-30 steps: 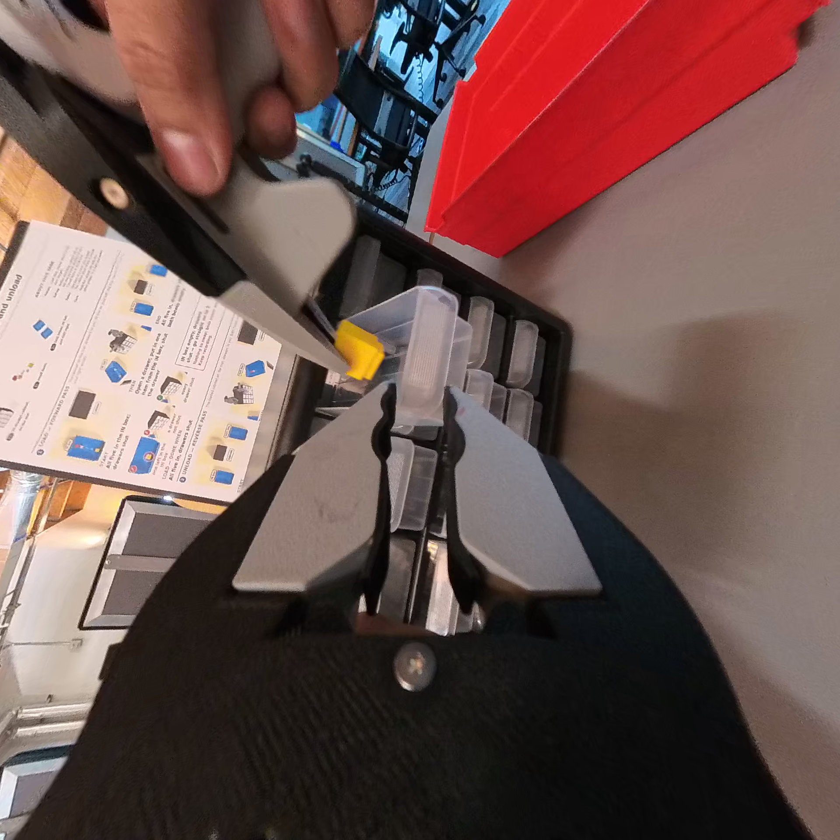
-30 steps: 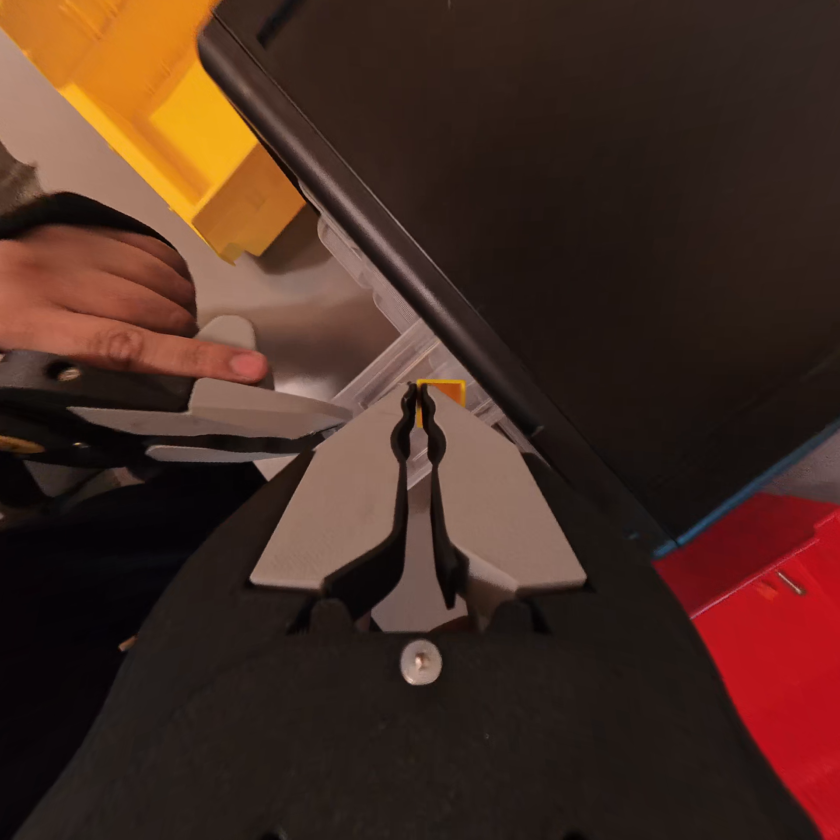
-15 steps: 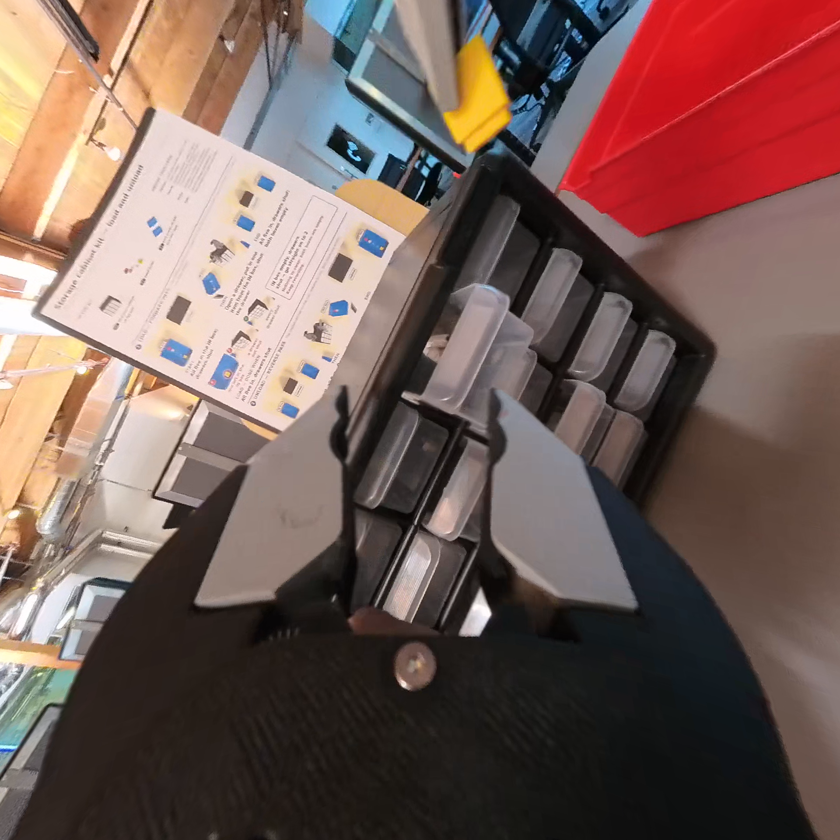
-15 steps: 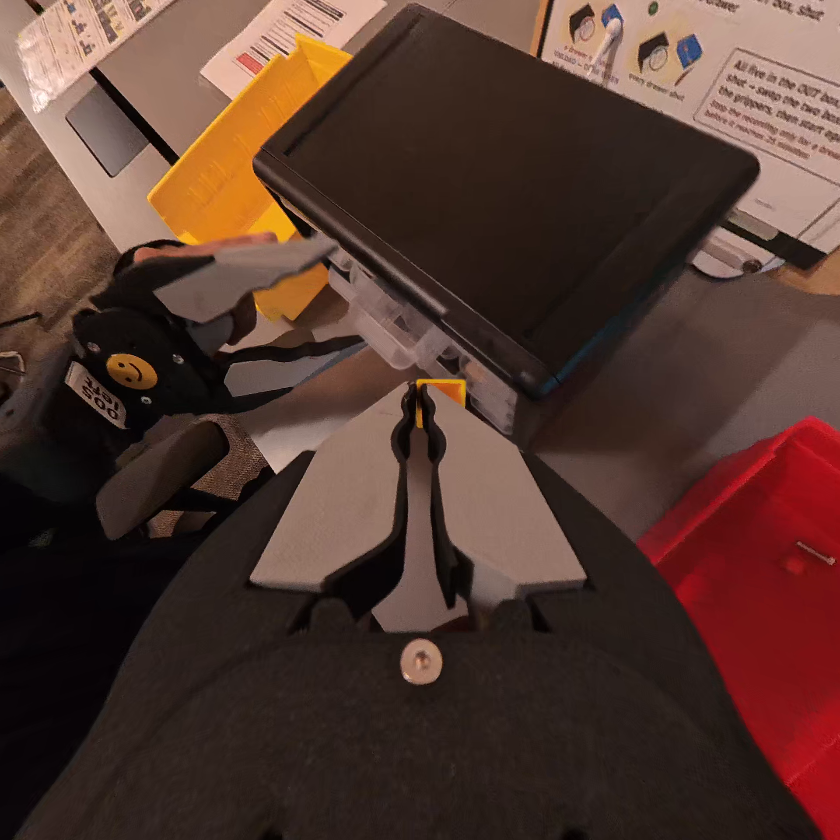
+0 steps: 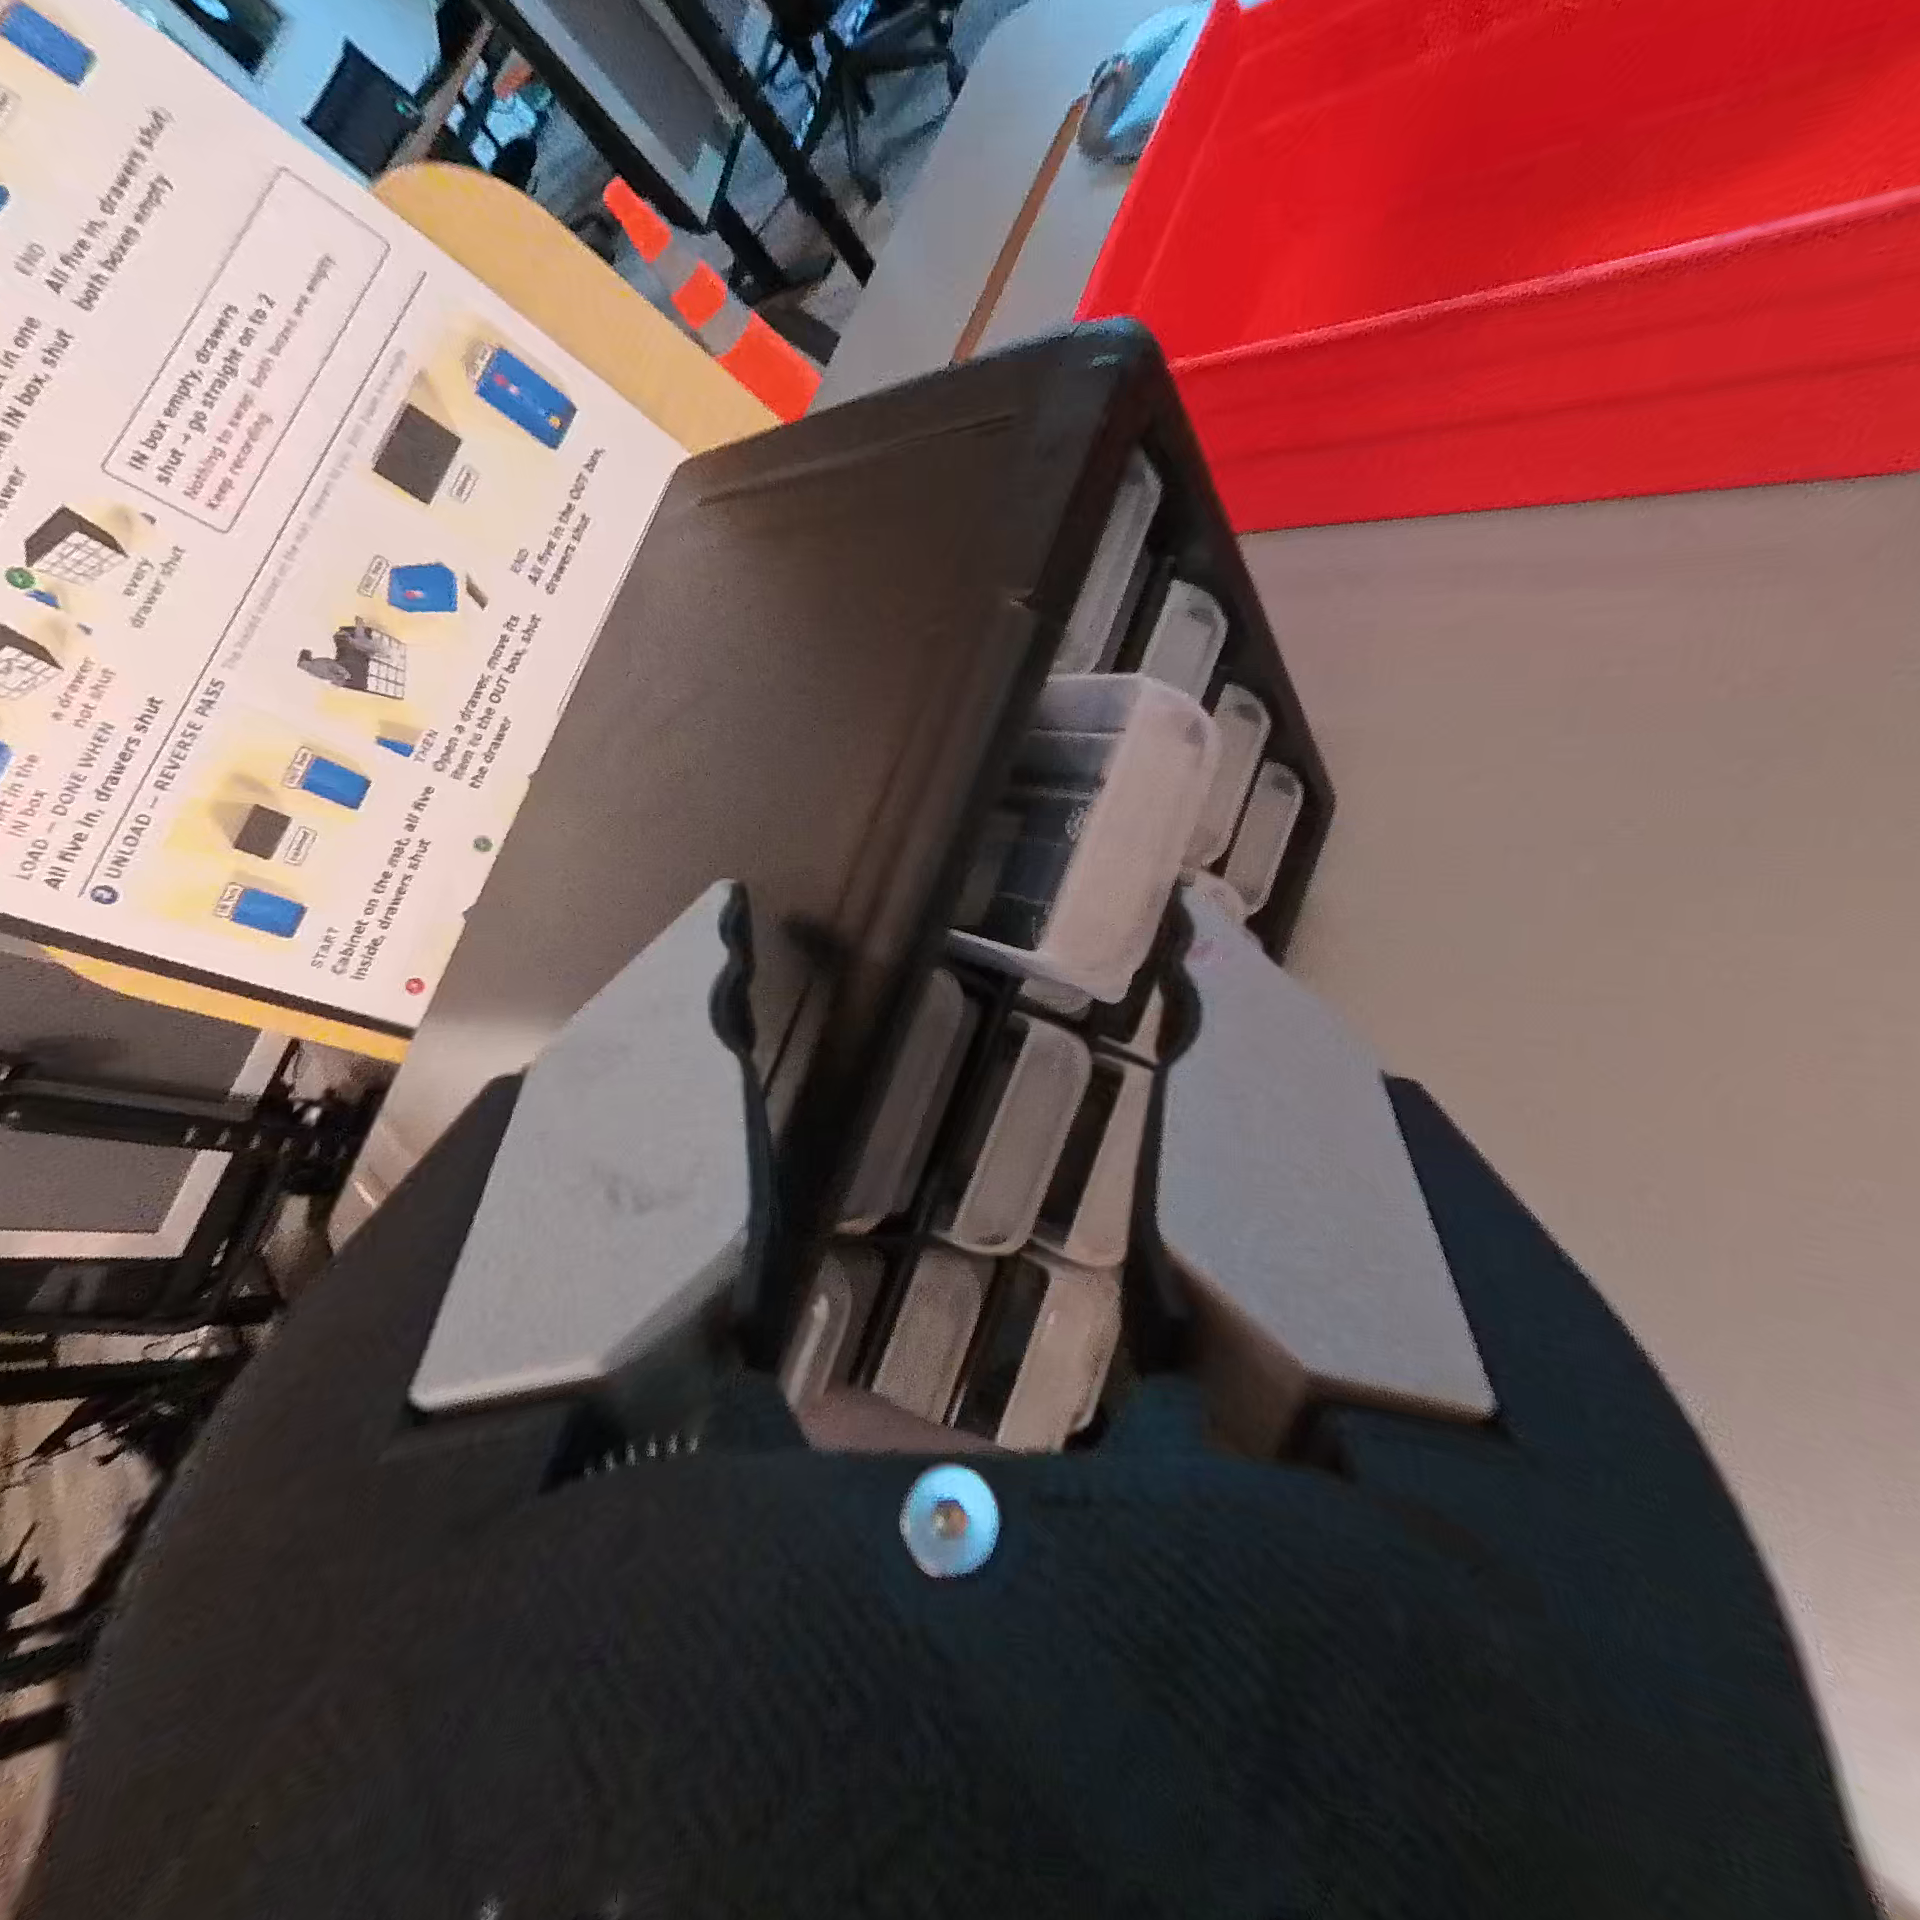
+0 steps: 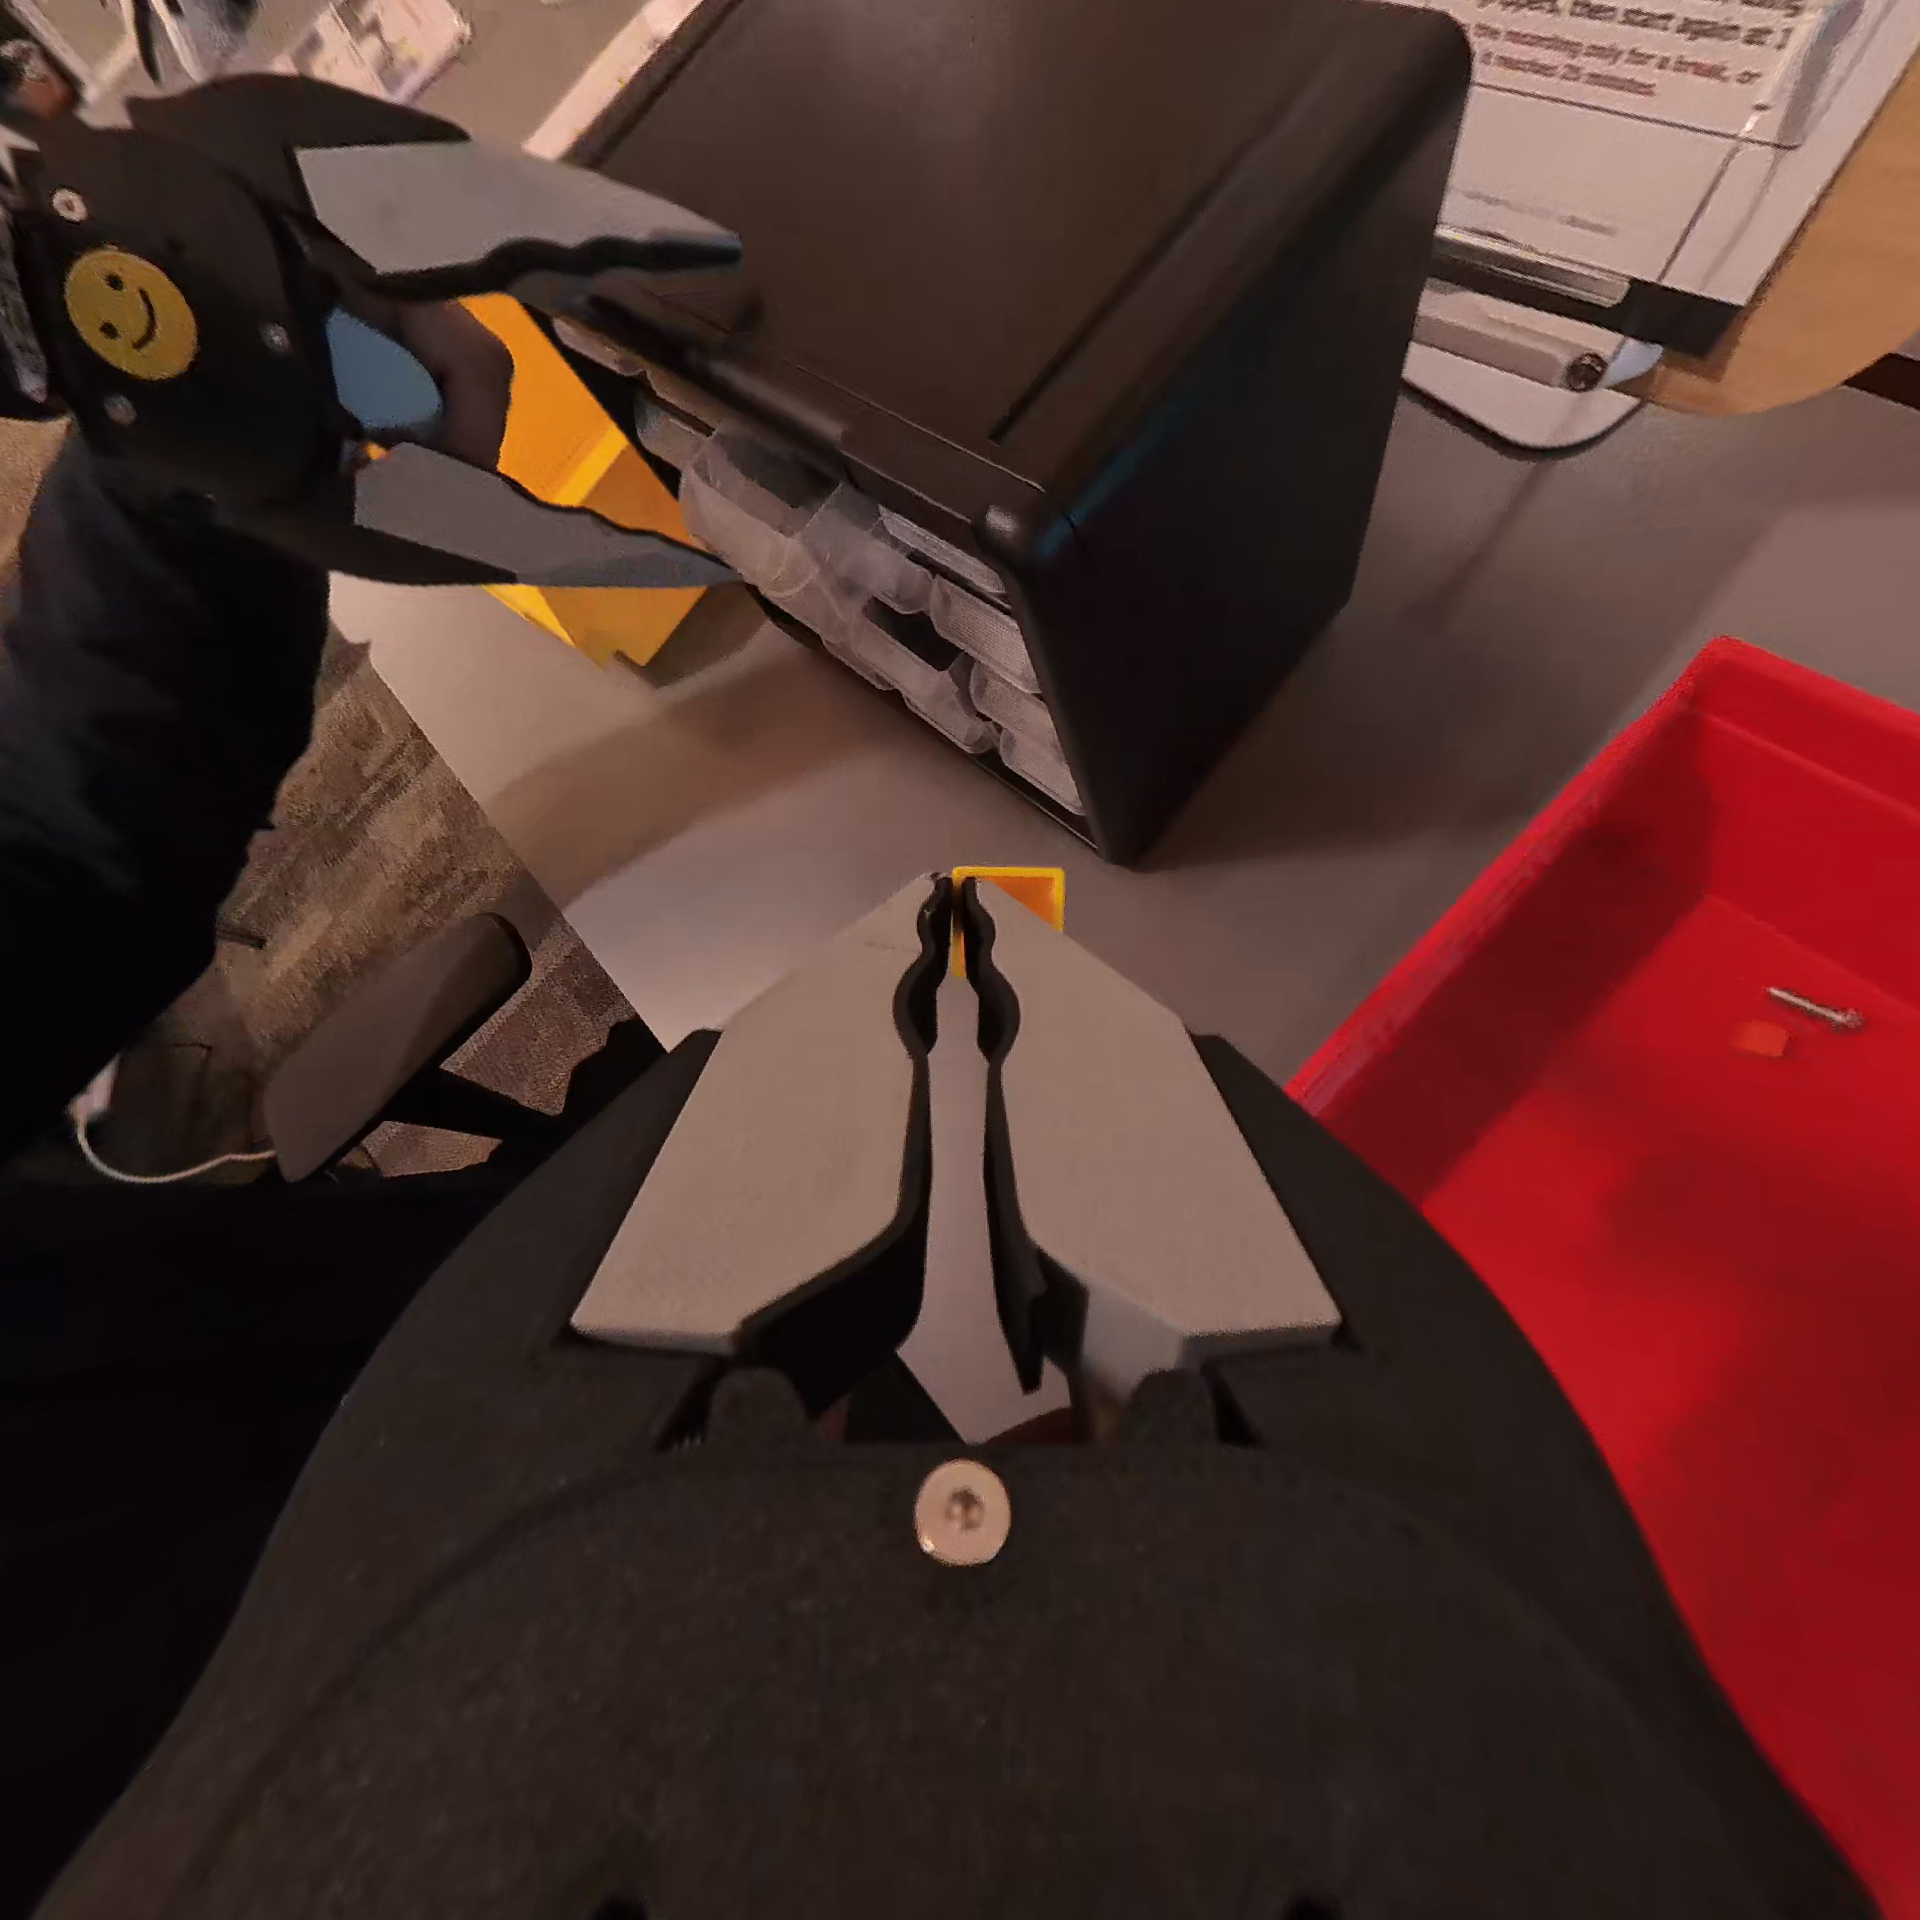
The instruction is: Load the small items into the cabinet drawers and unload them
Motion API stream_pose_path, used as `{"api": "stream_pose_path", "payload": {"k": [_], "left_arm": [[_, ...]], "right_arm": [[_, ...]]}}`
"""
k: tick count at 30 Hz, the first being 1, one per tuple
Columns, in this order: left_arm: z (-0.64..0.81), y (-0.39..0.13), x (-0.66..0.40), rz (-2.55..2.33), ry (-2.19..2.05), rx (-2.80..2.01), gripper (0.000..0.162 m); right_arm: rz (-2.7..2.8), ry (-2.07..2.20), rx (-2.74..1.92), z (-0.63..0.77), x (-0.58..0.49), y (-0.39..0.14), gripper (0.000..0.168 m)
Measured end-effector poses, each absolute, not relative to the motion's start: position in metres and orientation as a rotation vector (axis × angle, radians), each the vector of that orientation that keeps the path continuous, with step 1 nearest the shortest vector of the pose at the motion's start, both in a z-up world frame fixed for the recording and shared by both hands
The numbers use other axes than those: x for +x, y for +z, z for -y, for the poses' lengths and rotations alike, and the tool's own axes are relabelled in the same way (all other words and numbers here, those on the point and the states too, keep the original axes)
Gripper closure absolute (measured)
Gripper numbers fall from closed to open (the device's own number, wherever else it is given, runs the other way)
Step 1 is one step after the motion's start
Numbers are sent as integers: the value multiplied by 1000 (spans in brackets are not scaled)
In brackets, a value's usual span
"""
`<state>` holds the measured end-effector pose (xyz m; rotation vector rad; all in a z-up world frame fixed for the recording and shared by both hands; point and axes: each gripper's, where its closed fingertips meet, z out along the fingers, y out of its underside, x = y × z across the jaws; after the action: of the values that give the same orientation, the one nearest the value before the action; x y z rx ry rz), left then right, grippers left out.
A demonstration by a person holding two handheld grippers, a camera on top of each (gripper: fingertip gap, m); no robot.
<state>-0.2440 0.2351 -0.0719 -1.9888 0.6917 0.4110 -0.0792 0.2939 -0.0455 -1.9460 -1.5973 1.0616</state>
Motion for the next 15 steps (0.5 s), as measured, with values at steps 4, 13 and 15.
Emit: {"api": "stream_pose_path", "payload": {"k": [4,13,15], "left_arm": [[-244,-78,-256,-717,527,-2013,82],[-252,-77,-269,-723,720,-1998,105],[-252,-77,-270,-710,726,-2006,105]], "right_arm": [[1540,1095,-1957,-308,-54,-46,168],[1393,911,-2110,-372,-19,-98,168],[1326,872,-2177,-394,-17,-120,168]]}}
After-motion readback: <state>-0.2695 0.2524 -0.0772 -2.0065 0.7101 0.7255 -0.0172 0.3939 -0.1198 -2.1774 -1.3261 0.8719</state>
